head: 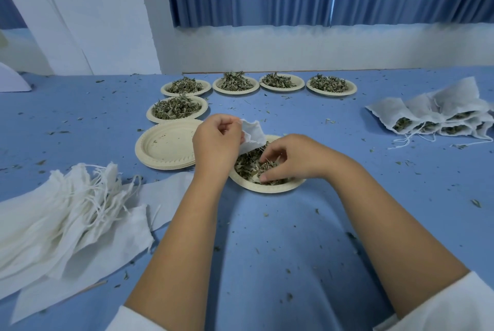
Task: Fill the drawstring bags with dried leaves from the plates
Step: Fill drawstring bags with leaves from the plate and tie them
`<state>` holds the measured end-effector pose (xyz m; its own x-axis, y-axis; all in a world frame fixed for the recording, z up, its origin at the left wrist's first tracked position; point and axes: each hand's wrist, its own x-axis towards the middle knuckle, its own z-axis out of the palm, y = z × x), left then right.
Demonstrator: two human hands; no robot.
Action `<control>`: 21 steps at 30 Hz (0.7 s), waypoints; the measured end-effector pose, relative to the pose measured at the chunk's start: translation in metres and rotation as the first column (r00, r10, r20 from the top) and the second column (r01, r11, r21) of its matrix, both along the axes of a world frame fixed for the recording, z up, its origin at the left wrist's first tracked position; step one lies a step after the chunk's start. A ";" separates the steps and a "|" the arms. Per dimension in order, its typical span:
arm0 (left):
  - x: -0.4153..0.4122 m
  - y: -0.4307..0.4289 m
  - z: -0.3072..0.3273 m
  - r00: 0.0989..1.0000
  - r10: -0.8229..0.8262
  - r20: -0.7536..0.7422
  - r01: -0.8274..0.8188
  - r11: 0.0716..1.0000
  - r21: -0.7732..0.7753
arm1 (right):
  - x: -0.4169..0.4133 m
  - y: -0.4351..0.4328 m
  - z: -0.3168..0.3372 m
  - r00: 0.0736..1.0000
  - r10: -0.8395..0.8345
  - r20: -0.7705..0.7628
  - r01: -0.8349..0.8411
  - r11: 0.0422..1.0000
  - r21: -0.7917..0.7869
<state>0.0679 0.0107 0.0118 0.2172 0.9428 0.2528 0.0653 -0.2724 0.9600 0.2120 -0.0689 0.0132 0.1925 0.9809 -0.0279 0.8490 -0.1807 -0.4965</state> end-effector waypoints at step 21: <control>-0.001 0.001 0.000 1.000 0.006 0.014 -0.006 1.000 -0.011 | 0.006 0.000 0.011 0.922 -0.164 -0.351 0.292 0.890 0.350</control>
